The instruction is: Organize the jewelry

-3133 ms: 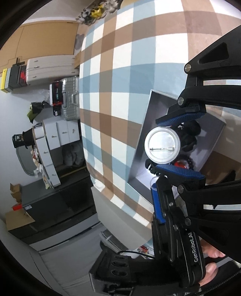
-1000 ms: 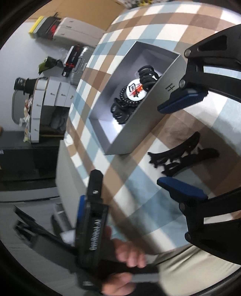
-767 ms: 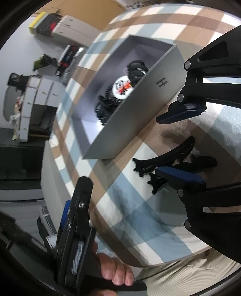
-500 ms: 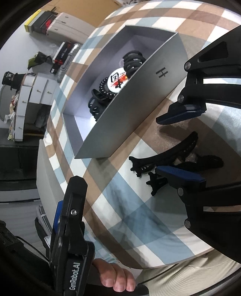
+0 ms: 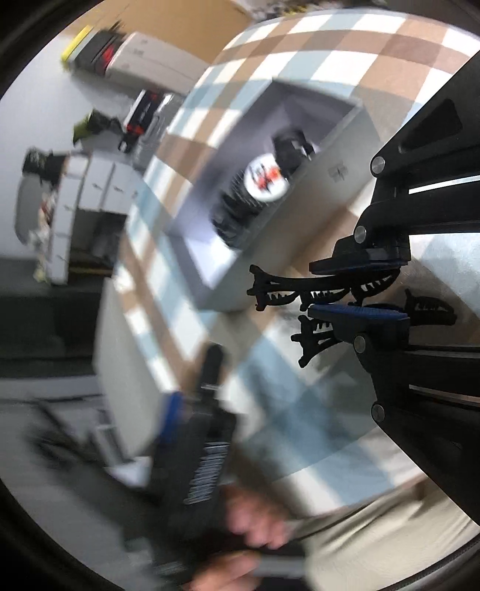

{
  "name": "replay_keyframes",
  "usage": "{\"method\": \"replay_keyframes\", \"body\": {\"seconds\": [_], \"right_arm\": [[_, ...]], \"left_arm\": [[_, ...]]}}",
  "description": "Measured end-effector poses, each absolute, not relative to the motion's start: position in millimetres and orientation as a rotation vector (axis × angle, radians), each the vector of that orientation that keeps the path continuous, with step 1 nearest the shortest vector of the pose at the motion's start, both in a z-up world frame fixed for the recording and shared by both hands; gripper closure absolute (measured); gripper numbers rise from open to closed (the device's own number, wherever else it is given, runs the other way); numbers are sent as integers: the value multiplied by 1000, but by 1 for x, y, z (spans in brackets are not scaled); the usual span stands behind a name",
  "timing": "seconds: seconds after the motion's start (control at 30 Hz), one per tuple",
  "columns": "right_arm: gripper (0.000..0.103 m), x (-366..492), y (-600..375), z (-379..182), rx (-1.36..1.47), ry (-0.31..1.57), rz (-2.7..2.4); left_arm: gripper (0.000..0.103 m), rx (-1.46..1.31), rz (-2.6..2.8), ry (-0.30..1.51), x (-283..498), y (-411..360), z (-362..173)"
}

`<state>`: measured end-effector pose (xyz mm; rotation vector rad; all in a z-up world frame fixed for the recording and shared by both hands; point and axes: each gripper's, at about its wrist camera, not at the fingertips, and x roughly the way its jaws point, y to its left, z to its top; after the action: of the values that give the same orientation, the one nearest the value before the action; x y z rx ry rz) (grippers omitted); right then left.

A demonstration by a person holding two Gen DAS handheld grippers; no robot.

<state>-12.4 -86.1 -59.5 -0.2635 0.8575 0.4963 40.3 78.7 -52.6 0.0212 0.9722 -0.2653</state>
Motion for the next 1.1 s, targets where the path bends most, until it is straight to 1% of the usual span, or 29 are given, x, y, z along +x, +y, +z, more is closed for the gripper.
{"method": "replay_keyframes", "body": {"seconds": [0.13,0.23,0.37,0.5,0.67,0.73,0.8,1.07,1.1], "right_arm": [[88,-12,-103,-41,-144,821,521],[88,-9,-102,-45,-108,857,547],[88,-13,-83,-69,-194,949,544],[88,-14,-70,-87,-262,1002,520],[86,-7,-81,-91,-198,1025,496],[83,-2,-87,-90,-149,1029,494],[83,3,-91,-91,-117,1043,487],[83,1,-69,-99,-222,1026,512],[86,1,-66,-100,-237,1029,511]], "left_arm": [[8,-5,-284,988,40,79,-54],[8,-29,-298,1005,40,78,-55],[8,-8,-271,1010,40,75,-58],[8,19,-252,1010,39,75,-61],[8,22,-254,1011,39,76,-61],[8,20,-257,1012,40,76,-61],[8,21,-261,1012,41,75,-61],[8,31,-280,1009,41,71,-61],[8,35,-281,1010,41,70,-61]]}}
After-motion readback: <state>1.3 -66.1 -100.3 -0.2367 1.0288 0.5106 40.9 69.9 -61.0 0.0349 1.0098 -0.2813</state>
